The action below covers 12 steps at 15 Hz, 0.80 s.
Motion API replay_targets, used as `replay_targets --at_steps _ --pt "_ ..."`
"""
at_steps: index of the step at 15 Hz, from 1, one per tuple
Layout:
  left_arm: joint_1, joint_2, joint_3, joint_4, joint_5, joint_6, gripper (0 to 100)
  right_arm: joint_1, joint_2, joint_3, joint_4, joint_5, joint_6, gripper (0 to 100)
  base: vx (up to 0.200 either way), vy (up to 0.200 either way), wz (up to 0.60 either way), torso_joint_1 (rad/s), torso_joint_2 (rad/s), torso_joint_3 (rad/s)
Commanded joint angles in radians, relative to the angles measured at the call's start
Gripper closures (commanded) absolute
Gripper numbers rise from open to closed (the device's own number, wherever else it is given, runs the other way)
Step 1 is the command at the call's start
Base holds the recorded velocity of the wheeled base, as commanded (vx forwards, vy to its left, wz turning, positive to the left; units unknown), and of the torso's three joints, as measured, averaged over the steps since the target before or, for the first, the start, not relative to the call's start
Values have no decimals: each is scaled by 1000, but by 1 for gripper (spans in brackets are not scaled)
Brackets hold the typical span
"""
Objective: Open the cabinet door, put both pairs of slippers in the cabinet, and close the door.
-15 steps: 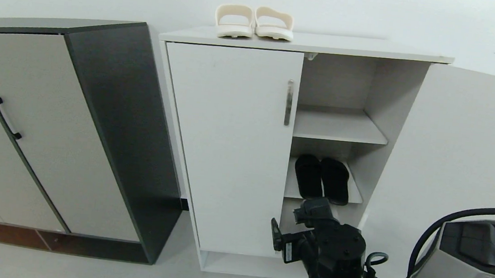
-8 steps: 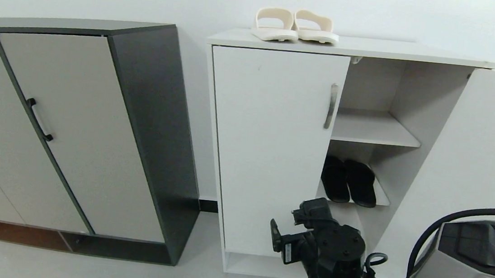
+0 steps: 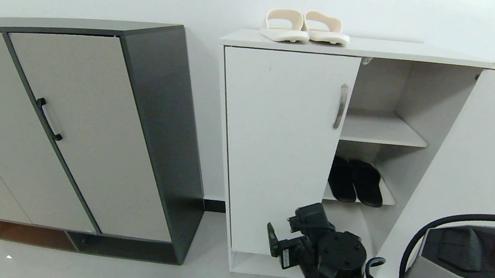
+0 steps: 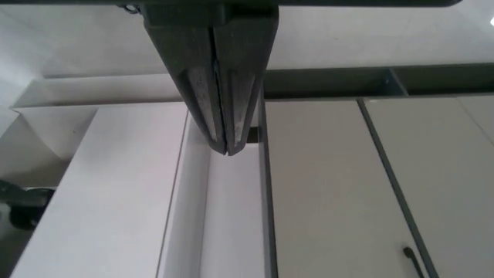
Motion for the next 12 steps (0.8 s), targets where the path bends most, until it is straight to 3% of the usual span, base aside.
replay_targets --at_steps 1,9,12 --pt "0 1 0 0 0 0 100 0 20 0 -1 0 0 0 0 0 0 0 0 0" --pt "0 1 0 0 3 -3 100 -8 21 -23 -4 -7 -1 0 0 0 0 0 0 0" --pt "0 1 0 0 2 -3 100 -20 20 -93 -10 -65 4 0 0 0 0 0 0 0"
